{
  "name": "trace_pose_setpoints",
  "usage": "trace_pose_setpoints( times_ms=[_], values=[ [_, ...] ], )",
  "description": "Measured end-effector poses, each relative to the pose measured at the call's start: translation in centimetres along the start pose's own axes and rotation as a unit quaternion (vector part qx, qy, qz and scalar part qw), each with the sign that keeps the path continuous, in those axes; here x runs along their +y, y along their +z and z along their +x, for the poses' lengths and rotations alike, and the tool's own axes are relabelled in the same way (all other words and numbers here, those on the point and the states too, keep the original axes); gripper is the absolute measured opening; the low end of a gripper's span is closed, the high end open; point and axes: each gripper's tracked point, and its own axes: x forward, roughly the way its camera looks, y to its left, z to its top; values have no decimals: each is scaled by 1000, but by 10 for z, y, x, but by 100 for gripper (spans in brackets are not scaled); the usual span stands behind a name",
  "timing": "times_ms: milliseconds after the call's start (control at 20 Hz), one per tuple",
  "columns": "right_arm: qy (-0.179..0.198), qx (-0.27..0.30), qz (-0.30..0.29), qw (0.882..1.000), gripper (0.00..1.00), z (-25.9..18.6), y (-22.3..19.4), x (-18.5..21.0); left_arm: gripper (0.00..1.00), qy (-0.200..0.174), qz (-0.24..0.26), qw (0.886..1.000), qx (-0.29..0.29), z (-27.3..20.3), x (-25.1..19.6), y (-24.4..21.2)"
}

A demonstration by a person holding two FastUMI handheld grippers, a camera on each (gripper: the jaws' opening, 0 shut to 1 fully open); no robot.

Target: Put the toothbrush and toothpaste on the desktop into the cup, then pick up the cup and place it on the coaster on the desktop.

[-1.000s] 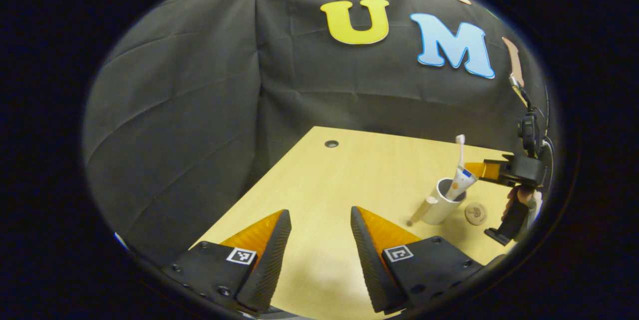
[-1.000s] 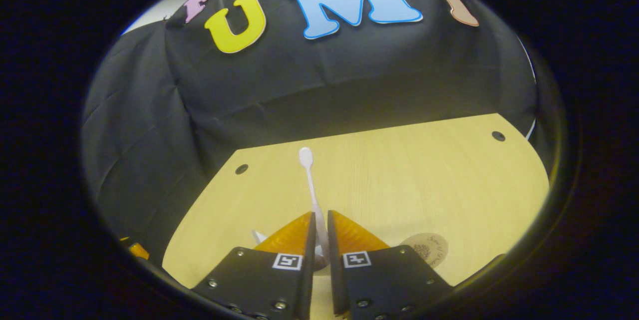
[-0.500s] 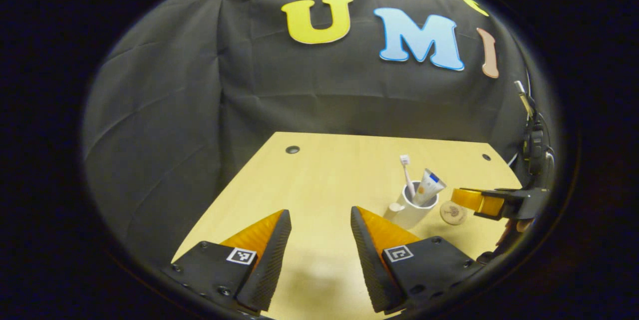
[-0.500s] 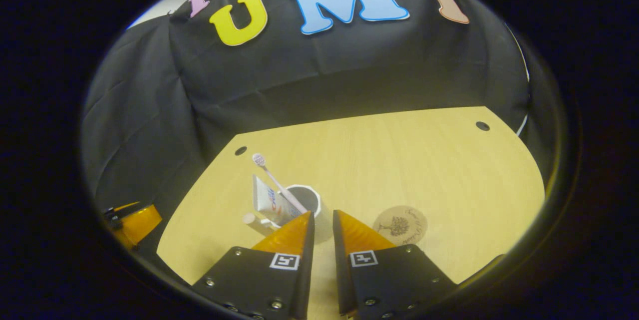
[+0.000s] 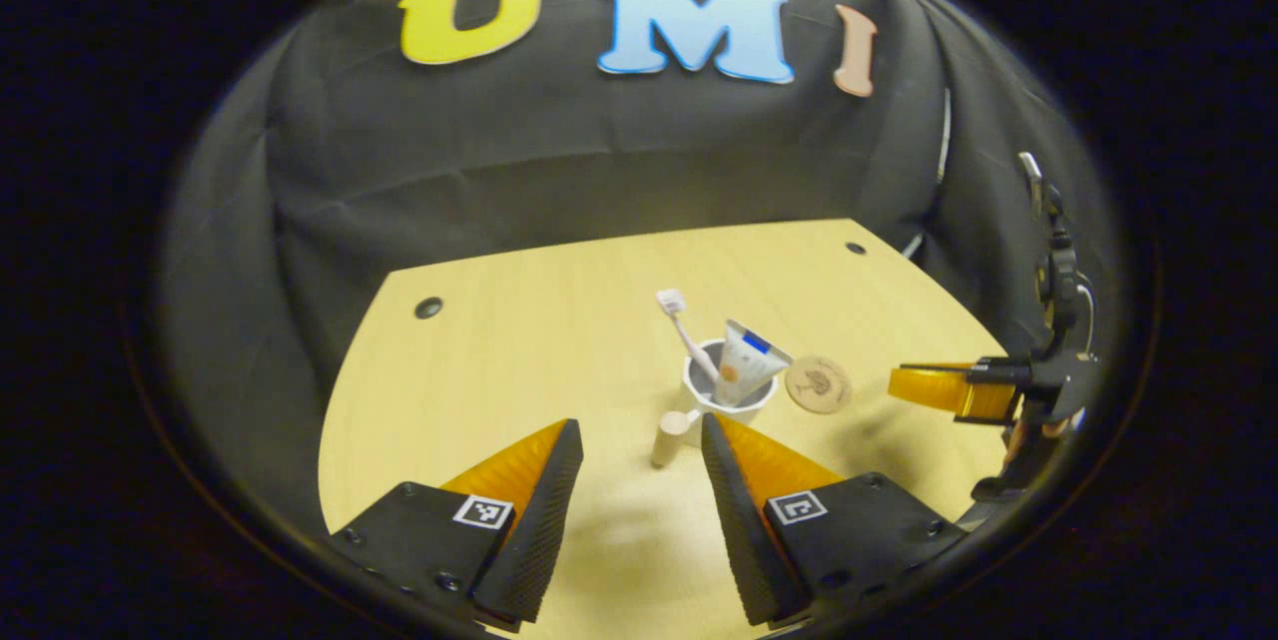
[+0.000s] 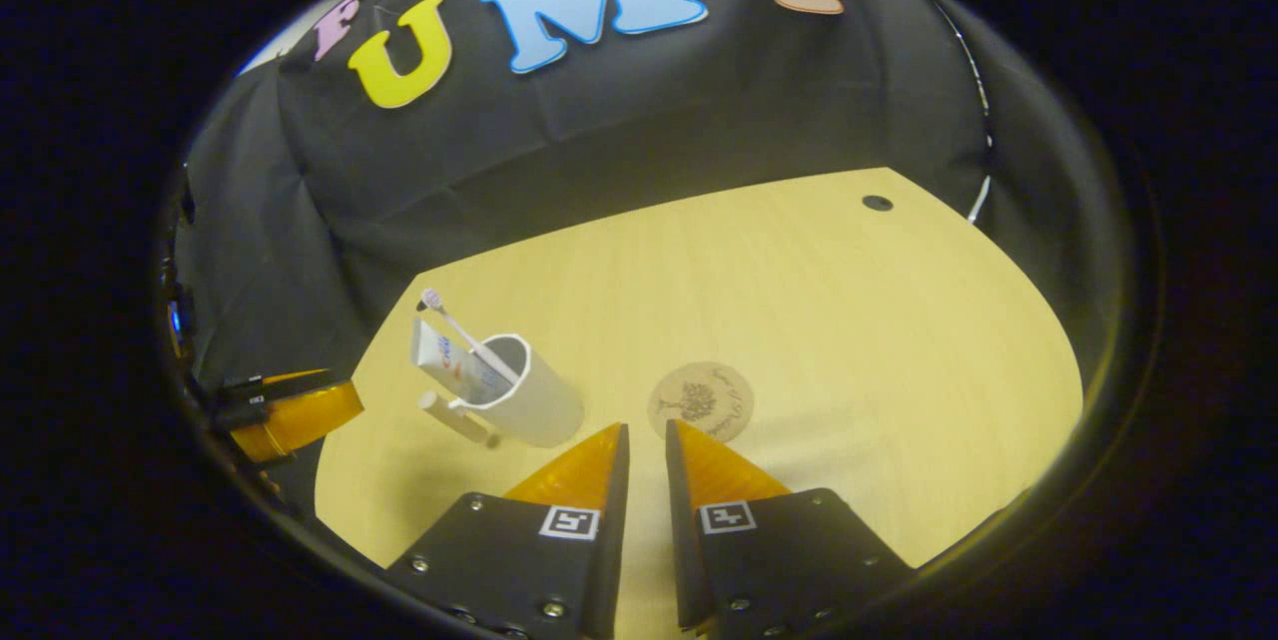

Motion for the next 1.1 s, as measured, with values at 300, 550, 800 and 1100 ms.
trace_pose_setpoints(
  times_ms=[300, 550, 800, 1100],
  values=[
    [-49, -4, 45, 998, 22, -20, -1, -51, 79, -79, 140, 982, 96, 36, -13, -15],
    [-82, 1, 78, 994, 22, -34, -17, -84, 78, -105, 203, 957, 176, 64, -8, -36],
    [-111, 15, 125, 986, 22, -46, -37, -113, 77, -113, 234, 937, 232, 87, -5, -48],
    [-131, 18, 146, 980, 22, -63, -53, -137, 77, -115, 253, 921, 271, 110, -6, -57]
  ],
)
